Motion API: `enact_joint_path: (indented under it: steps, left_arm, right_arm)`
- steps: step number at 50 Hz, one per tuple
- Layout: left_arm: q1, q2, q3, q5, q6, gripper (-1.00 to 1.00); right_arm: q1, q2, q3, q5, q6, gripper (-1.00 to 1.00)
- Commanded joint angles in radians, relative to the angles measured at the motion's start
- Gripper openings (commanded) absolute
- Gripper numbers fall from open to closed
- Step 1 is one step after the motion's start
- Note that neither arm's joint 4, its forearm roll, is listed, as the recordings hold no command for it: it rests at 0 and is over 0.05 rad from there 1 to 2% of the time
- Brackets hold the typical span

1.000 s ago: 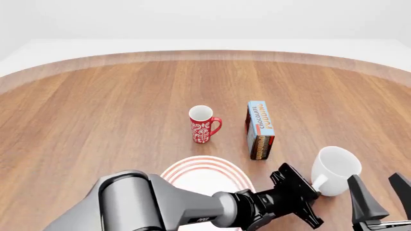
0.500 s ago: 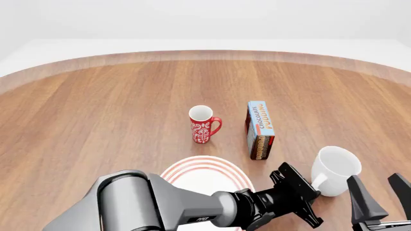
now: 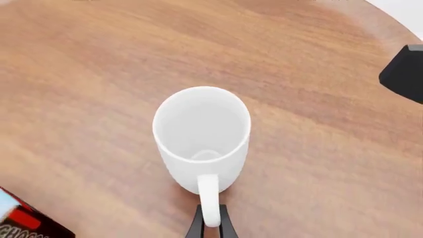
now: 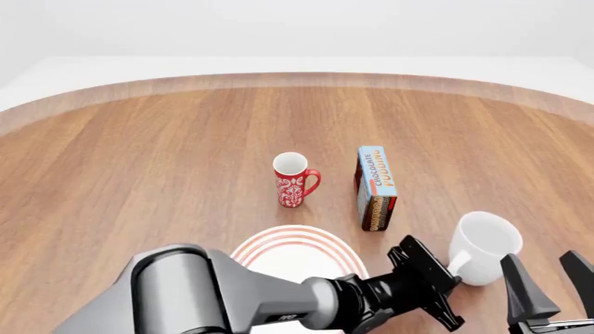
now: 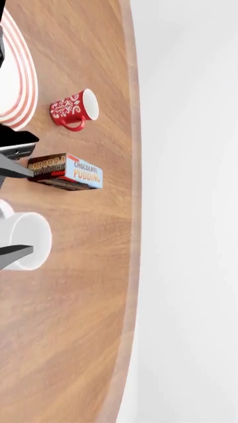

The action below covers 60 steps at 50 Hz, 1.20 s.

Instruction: Pick up the white mug and put it on the plate, and put the chocolate pudding to the right of the plate.

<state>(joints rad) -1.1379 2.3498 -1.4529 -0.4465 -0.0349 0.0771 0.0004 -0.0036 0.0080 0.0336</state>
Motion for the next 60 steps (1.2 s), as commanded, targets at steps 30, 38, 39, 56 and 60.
enact_joint_path:
  steps: [30,38,39,56,60]
  left_arm:
    - [0.012,-0.159,0.186,-0.097,0.003,-1.00]
    - [0.020,-0.184,0.227,-0.111,0.008,-1.00]
    - [0.022,-0.197,0.246,-0.117,0.014,-1.00]
    - [0.045,-0.299,0.380,-0.156,0.049,-1.00]
    - [0.043,-0.332,0.414,-0.164,0.047,-1.00]
  right_arm:
    - [0.000,0.000,0.002,0.003,-0.006,1.00]
    - [0.001,0.000,0.002,0.005,-0.008,1.00]
    - [0.001,0.000,0.003,0.005,-0.008,1.00]
    - [0.000,0.000,0.003,0.005,-0.013,1.00]
    - [0.001,0.000,0.003,0.006,-0.014,1.00]
